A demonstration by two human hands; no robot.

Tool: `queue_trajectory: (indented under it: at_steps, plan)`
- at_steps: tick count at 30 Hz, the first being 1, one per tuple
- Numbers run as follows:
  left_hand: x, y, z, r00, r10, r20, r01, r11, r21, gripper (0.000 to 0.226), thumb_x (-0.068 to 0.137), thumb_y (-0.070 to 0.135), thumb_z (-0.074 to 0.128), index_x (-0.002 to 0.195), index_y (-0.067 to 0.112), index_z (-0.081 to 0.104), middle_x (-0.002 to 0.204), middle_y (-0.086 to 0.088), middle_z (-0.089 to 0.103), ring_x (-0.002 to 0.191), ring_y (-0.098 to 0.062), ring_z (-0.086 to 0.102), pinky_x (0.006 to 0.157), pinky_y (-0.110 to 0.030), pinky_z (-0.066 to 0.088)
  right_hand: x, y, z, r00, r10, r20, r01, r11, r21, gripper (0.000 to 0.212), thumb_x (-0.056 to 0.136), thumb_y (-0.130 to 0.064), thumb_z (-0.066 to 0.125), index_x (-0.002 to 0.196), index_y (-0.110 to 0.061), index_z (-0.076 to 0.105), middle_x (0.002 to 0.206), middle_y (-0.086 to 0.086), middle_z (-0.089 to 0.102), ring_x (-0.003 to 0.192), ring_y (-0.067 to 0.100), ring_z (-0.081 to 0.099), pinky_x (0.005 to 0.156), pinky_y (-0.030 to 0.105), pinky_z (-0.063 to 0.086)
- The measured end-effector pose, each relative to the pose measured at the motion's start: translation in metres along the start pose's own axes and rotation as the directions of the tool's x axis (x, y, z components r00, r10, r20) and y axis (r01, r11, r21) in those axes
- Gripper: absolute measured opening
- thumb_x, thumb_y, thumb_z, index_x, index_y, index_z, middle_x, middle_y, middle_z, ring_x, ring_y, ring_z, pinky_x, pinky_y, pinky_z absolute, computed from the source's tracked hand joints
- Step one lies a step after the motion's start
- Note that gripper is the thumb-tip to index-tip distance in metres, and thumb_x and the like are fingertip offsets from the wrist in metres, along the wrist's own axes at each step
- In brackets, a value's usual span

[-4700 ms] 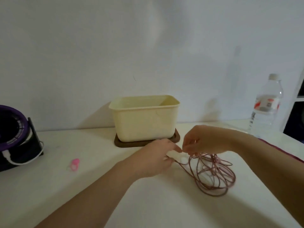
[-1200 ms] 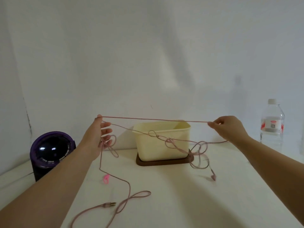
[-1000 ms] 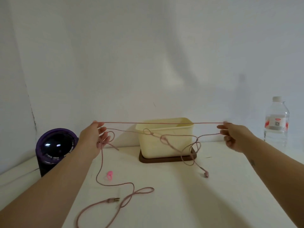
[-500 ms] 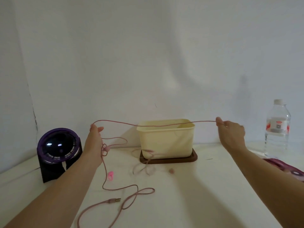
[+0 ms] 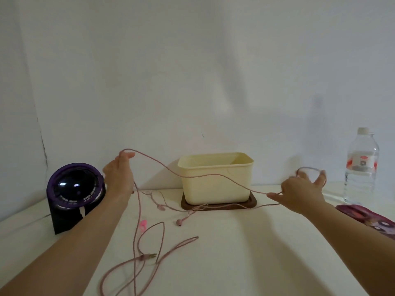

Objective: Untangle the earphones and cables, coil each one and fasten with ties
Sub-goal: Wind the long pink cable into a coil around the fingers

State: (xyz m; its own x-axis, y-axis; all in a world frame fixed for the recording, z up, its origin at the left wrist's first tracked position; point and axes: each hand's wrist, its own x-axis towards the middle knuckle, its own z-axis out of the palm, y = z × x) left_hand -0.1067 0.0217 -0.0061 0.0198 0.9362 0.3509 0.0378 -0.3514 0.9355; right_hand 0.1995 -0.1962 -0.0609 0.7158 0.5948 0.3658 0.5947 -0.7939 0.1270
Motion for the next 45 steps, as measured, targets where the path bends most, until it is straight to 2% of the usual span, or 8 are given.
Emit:
queue_trajectory:
  at_steps: [4, 7, 15, 23, 31, 35, 39, 45]
  plan:
    - [-0.012, 0.013, 0.010, 0.970, -0.033, 0.240, 0.084, 0.975, -0.206, 0.042, 0.099, 0.050, 0.027, 0.110, 0.025, 0.060, 0.114, -0.001, 0.044, 0.073, -0.014, 0.051, 0.051, -0.023, 0.035, -0.007, -0.016, -0.014, 0.830, -0.135, 0.542, -0.296, 0.717, 0.631, 0.058, 0.084, -0.066, 0.048, 0.079, -0.011, 0.065, 0.082, 0.000, 0.069, 0.077, 0.018, 0.065, 0.069, 0.028, 0.048]
    - [-0.021, 0.021, 0.015, 0.931, -0.035, 0.364, 0.134, 0.959, -0.249, 0.042, 0.099, 0.048, 0.033, 0.106, 0.021, 0.064, 0.124, 0.004, 0.043, 0.093, -0.013, 0.051, 0.068, -0.032, 0.036, -0.009, -0.021, -0.019, 0.817, -0.196, 0.542, -0.396, 0.491, 0.776, 0.049, 0.084, -0.056, 0.059, 0.091, -0.008, 0.067, 0.090, 0.004, 0.071, 0.083, 0.019, 0.064, 0.074, 0.030, 0.048]
    - [-0.031, 0.050, 0.016, 0.855, -0.028, 0.518, 0.182, 0.951, -0.249, 0.040, 0.097, 0.048, 0.039, 0.089, 0.025, 0.070, 0.115, 0.002, 0.050, 0.105, -0.013, 0.047, 0.092, -0.044, 0.043, -0.030, -0.059, -0.054, 0.981, -0.171, -0.091, 0.167, 0.506, 0.846, 0.020, 0.081, -0.025, 0.067, 0.067, -0.014, 0.058, 0.062, -0.005, 0.058, 0.062, 0.012, 0.053, 0.056, 0.024, 0.041]
    - [-0.043, 0.063, 0.020, 0.849, 0.001, 0.529, 0.167, 0.948, -0.270, 0.042, 0.097, 0.049, 0.037, 0.088, 0.026, 0.071, 0.110, 0.003, 0.049, 0.097, -0.014, 0.050, 0.083, -0.039, 0.036, -0.067, -0.121, -0.032, 0.798, -0.601, 0.048, 0.485, 0.687, 0.542, 0.068, 0.085, -0.038, 0.065, 0.142, -0.019, 0.033, 0.137, 0.002, 0.042, 0.120, 0.022, 0.048, 0.098, 0.032, 0.042]
    - [-0.037, 0.066, 0.007, 0.928, 0.008, 0.373, 0.146, 0.913, -0.381, 0.043, 0.098, 0.048, 0.035, 0.084, 0.024, 0.068, 0.106, 0.004, 0.051, 0.088, -0.011, 0.050, 0.080, -0.035, 0.041, -0.048, -0.110, -0.026, 0.810, -0.577, 0.105, 0.400, 0.676, 0.619, 0.026, 0.095, -0.025, 0.051, 0.084, -0.009, 0.067, 0.077, 0.002, 0.058, 0.067, 0.017, 0.052, 0.056, 0.024, 0.038]
    - [-0.019, 0.058, -0.007, 0.979, -0.079, 0.189, 0.156, 0.885, -0.439, 0.043, 0.099, 0.047, 0.033, 0.082, 0.024, 0.065, 0.097, 0.008, 0.049, 0.073, -0.008, 0.044, 0.060, -0.025, 0.033, -0.018, -0.071, -0.032, 0.959, -0.196, 0.204, -0.200, 0.041, 0.979, 0.035, 0.098, -0.018, 0.043, 0.068, -0.007, 0.057, 0.061, 0.007, 0.051, 0.037, 0.012, 0.041, 0.046, 0.023, 0.037]
    - [0.002, 0.039, -0.020, 0.966, -0.243, 0.089, 0.255, 0.838, -0.483, 0.040, 0.098, 0.040, 0.031, 0.073, 0.022, 0.057, 0.077, 0.008, 0.049, 0.059, -0.006, 0.037, 0.040, -0.017, 0.025, -0.003, -0.036, -0.039, 0.889, -0.044, 0.456, -0.376, -0.638, 0.671, 0.032, 0.098, -0.005, 0.028, 0.069, -0.010, 0.039, 0.074, 0.013, 0.057, 0.029, 0.009, 0.042, 0.036, 0.014, 0.030]
    - [0.013, 0.019, -0.020, 0.948, -0.317, 0.002, 0.289, 0.861, -0.419, 0.036, 0.097, 0.034, 0.029, 0.067, 0.022, 0.046, 0.071, 0.007, 0.048, 0.057, -0.008, 0.034, 0.046, -0.023, 0.020, -0.004, -0.027, -0.046, 0.863, 0.121, 0.491, -0.163, -0.853, 0.496, 0.024, 0.098, -0.005, 0.027, 0.078, -0.008, 0.041, 0.102, 0.017, 0.060, 0.081, 0.032, 0.068, 0.070, 0.033, 0.057]
